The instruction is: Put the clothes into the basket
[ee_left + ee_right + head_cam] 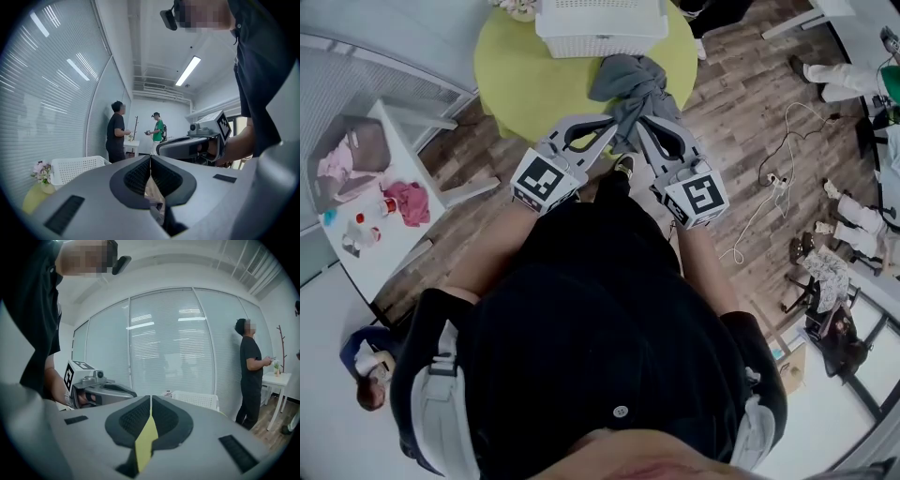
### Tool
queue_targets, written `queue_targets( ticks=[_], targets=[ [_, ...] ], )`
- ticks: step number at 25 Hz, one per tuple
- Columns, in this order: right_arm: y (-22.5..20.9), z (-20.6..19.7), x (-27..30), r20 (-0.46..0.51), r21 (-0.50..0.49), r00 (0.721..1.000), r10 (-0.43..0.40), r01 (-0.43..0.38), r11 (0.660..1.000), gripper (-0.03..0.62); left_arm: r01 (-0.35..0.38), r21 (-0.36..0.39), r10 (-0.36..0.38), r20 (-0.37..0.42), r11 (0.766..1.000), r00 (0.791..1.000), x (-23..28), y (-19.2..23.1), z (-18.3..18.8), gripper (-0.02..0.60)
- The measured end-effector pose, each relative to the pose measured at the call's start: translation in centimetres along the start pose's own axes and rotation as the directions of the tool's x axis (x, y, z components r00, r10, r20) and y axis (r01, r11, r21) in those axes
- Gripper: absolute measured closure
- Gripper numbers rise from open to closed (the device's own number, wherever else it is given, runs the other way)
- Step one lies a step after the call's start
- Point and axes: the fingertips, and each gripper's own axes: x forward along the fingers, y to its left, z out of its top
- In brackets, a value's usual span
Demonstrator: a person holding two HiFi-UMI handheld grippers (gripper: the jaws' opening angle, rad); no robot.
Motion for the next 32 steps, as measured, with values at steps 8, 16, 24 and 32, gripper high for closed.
queue_targets(
  ticks=[8,16,24,32],
  targets=[
    [-7.6,-1.9,1.2,-0.058,-0.014,0.998,-0.023,0.022,1.0,0.565,-0.057,0.03,0.057,-0.015,0.998,0.998,5.9,3.0,-0.8,0.571],
    [-13.4,-6.6,2.0,-0.154,0.006,0.988,-0.009,0.01,1.0,0.563,-0.119,0.036,0.12,-0.051,0.992,0.991,10.5,4.8,-4.5,0.571],
    [-17.2,-12.7,3.5,-0.287,0.096,0.958,0.01,0.018,0.995,0.563,-0.195,0.025,0.196,-0.089,0.981,0.977,13.7,6.7,-7.1,0.571],
    [-19.0,-17.7,6.0,-0.393,0.175,0.919,0.012,0.063,0.982,0.563,-0.163,-0.07,0.159,-0.061,0.984,0.985,16.2,9.1,-10.0,0.571]
  ],
)
